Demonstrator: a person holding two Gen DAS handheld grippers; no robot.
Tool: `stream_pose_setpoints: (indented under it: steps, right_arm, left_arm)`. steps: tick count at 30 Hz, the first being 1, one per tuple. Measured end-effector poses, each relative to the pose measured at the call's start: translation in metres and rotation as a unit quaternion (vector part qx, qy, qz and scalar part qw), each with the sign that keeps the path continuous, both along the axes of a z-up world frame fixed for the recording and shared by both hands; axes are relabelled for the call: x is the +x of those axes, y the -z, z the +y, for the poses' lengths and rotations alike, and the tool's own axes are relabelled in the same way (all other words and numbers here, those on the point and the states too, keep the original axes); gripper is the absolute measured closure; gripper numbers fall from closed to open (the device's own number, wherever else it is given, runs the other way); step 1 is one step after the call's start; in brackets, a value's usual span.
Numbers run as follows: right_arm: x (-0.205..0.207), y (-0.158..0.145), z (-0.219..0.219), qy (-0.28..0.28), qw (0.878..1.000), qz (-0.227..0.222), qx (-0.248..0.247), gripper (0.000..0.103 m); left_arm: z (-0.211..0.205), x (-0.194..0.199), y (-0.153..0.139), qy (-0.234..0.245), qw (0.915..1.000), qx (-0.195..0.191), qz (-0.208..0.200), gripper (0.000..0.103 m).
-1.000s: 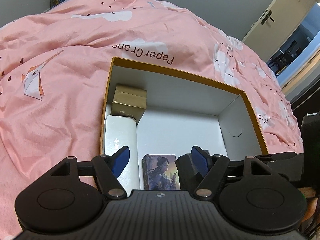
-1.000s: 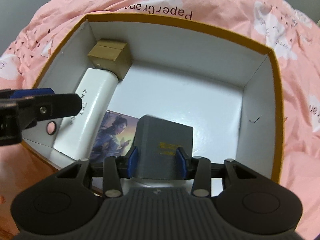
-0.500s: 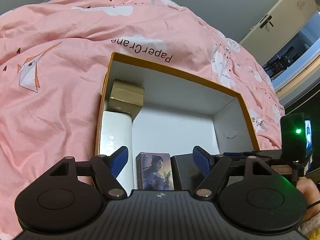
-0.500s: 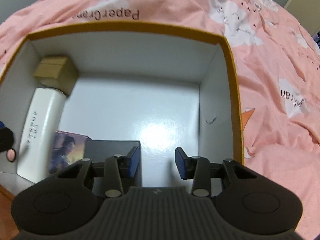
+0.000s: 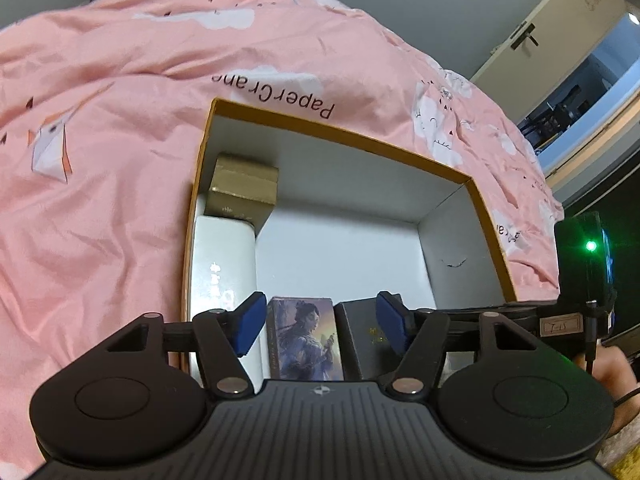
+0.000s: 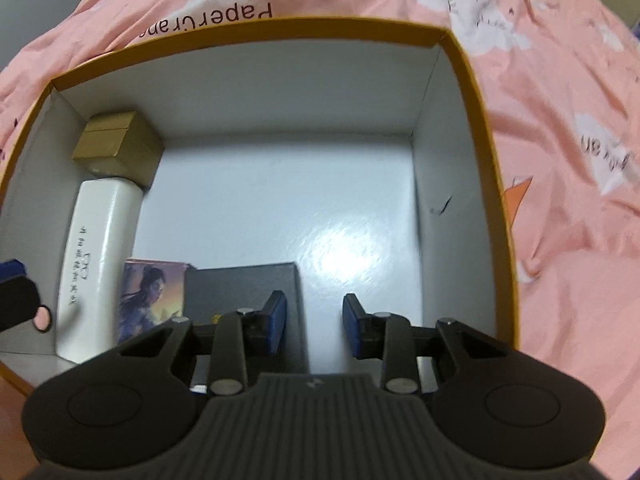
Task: Organize objects
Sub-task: 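Lower the black box beside the photo card box and open the right tool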
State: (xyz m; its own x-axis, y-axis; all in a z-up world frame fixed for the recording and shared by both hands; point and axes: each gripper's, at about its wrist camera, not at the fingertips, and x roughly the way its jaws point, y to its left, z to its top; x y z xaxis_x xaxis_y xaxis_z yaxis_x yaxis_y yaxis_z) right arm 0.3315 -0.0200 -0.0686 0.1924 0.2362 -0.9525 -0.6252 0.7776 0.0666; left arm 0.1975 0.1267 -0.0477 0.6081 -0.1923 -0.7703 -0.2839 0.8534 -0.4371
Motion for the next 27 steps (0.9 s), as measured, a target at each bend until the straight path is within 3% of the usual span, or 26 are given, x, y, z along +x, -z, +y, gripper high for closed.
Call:
stream_pose_setpoints:
  steps: [3, 8, 12, 23, 27]
  right_arm:
    - [0.001, 0.002, 0.0, -0.005, 0.999, 0.034, 0.017, 0.083]
    - [-0.006, 0.005, 0.009, -0.028, 0.997, 0.062, 0.023, 0.084]
    - [-0.019, 0.004, 0.017, -0.067, 0.997, 0.038, 0.005, 0.084]
    - [-0.02, 0.008, 0.019, -0.067, 0.996, 0.053, -0.009, 0.083]
    - [-0.024, 0.002, 0.02, -0.065, 0.997, 0.03, -0.006, 0.083]
  left_arm:
    - [0.001, 0.0, 0.0, -0.001, 1.0, -0.001, 0.001, 0.03]
    - [0.002, 0.001, 0.0, -0.001, 1.0, -0.002, 0.002, 0.031]
    - [0.001, 0.002, 0.001, 0.006, 1.0, -0.001, 0.005, 0.031]
    - [-0.009, -0.011, -0.009, 0.018, 0.9998, -0.001, 0.0, 0.034]
    - [-0.011, -0.022, -0.02, 0.014, 0.9998, 0.002, -0.013, 0.034]
